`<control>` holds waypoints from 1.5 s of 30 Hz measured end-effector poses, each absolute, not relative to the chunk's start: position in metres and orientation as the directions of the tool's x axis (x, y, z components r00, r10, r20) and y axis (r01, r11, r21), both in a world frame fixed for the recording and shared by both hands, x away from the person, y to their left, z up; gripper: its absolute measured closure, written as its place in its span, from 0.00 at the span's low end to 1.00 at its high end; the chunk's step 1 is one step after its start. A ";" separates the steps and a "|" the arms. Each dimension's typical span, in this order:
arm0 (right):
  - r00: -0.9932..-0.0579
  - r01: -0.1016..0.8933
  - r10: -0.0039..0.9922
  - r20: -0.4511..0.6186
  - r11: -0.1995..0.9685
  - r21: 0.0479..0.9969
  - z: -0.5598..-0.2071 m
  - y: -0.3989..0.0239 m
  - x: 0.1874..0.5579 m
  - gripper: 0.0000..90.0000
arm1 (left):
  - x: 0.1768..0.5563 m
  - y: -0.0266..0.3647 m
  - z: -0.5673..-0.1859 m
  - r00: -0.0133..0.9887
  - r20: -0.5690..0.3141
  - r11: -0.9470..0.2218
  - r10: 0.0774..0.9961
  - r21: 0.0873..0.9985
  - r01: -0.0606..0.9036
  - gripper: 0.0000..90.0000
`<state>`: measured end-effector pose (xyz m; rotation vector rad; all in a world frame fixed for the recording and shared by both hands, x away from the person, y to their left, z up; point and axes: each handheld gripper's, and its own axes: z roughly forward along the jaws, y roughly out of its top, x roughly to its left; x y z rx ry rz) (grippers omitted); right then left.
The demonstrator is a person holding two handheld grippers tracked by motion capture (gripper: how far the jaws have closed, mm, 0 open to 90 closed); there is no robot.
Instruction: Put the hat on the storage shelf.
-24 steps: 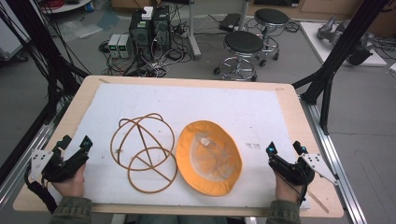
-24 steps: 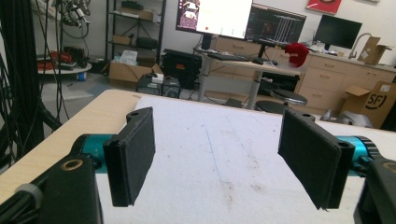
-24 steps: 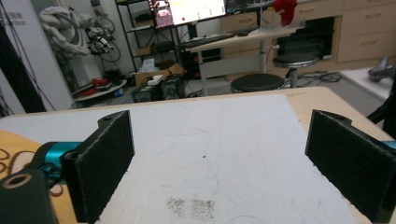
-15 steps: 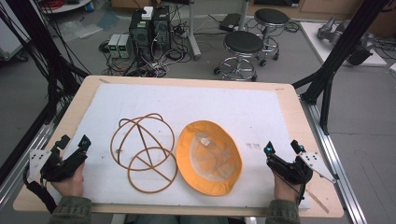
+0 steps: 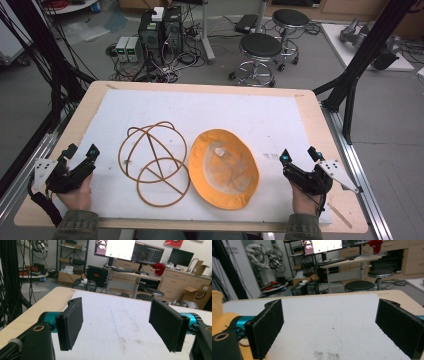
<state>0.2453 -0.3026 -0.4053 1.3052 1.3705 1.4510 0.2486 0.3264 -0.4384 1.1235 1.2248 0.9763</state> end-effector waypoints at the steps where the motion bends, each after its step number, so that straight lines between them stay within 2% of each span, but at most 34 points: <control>1: -0.236 0.131 0.956 0.175 -0.147 0.980 -0.402 -0.299 0.246 0.08 | 0.249 0.326 -0.438 0.112 -0.198 0.197 0.974 0.980 0.025 0.31; 24: -0.466 0.156 0.868 0.173 -0.111 0.981 -0.368 -0.251 0.246 0.08 | 0.250 0.325 -0.439 0.120 -0.196 0.194 0.973 0.980 0.035 0.30; 45: -0.546 0.203 0.822 0.162 -0.058 0.977 -0.369 -0.229 0.251 0.08 | 0.251 0.326 -0.440 0.120 -0.198 0.194 0.973 0.980 0.038 0.30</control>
